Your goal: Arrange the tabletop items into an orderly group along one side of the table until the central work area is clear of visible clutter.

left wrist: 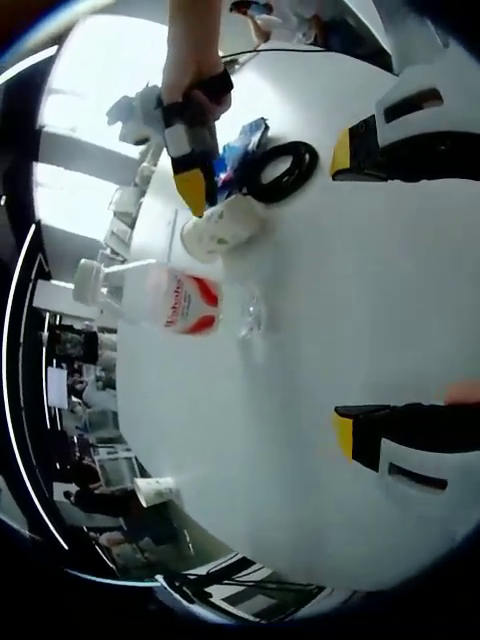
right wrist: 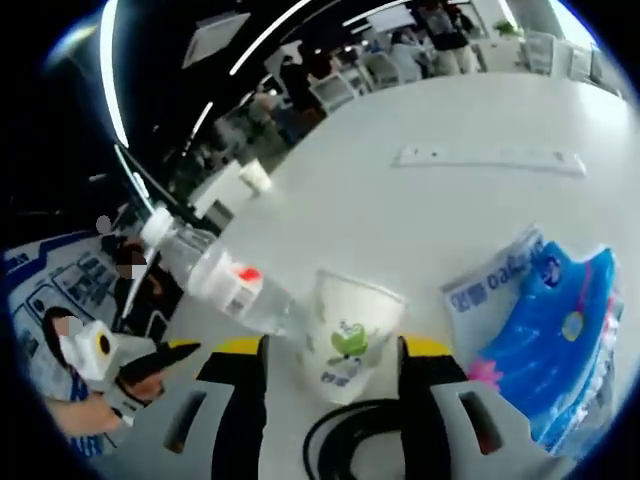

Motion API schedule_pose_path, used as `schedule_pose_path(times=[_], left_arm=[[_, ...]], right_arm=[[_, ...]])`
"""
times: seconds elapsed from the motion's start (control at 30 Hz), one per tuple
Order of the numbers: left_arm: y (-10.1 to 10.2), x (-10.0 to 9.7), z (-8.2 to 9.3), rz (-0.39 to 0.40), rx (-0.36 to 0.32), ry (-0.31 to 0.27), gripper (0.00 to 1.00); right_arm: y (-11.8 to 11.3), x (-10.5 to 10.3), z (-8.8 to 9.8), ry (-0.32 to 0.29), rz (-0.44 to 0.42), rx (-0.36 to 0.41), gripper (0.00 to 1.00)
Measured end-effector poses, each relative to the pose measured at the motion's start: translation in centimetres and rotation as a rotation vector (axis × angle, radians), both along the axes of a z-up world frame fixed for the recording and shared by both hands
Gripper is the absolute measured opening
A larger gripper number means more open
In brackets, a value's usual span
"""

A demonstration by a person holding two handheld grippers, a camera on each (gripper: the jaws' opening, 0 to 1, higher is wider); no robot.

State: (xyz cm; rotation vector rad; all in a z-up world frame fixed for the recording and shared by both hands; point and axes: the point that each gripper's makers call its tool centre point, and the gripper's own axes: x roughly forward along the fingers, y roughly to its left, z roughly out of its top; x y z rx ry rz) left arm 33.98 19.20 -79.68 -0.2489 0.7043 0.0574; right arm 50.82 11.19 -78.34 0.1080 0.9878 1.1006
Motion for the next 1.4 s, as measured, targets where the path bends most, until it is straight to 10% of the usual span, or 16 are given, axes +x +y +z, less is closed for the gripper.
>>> schedule_pose_path(times=[1.4], left_arm=[[-1.1, -0.7, -1.6, 0.004, -0.072, 0.024, 0.87]], right_arm=[[1.2, 1.3, -2.2, 0.069, -0.038, -0.042, 0.36]])
